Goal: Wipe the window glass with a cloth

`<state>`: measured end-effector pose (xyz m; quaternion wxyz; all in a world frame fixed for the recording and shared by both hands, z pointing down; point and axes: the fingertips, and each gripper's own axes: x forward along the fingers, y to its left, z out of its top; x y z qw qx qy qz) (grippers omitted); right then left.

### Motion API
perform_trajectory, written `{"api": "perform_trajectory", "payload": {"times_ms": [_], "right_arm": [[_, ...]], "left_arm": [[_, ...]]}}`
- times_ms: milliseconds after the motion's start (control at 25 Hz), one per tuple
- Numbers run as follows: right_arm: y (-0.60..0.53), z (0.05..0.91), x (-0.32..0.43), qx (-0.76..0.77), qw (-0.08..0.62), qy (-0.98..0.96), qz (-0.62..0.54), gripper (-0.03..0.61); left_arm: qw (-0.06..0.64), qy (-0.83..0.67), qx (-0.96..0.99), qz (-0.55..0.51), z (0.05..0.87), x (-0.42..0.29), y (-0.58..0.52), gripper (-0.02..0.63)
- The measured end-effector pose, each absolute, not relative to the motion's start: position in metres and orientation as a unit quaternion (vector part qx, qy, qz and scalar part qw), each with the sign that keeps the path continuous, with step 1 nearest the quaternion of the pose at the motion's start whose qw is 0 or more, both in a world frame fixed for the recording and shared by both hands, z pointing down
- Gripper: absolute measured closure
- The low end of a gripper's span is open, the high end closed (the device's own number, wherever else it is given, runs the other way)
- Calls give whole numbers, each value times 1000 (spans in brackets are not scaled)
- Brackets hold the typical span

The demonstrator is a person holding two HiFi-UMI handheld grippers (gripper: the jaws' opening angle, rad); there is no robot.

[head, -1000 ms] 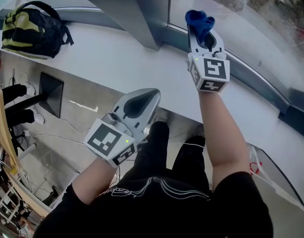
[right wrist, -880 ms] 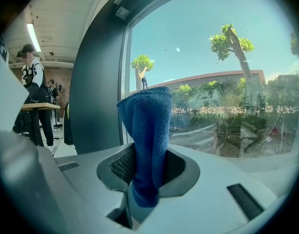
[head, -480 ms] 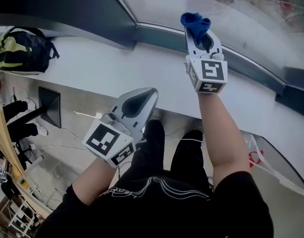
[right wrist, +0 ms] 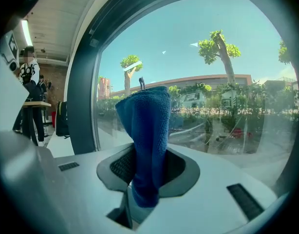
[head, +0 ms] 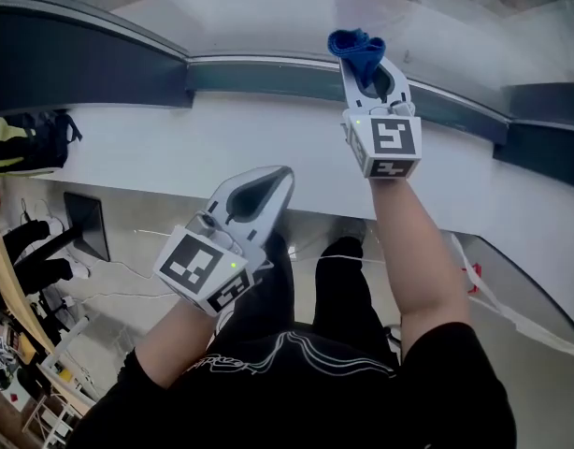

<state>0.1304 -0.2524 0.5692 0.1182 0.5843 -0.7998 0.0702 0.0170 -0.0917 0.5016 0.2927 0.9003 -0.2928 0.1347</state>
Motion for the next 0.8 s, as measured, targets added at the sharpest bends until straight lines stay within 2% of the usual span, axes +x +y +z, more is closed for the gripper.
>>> {"api": "perform_trajectory", "payload": {"times_ms": [360,800], "right_arm": [[-223,568,246,608,135,-780,62,486],[-192,564,363,655,126,-742,66,486]], "left_arm": [[290,-249,912,151,501,119,-73,609],[280,-213,922,164,497,202,-55,609]]}}
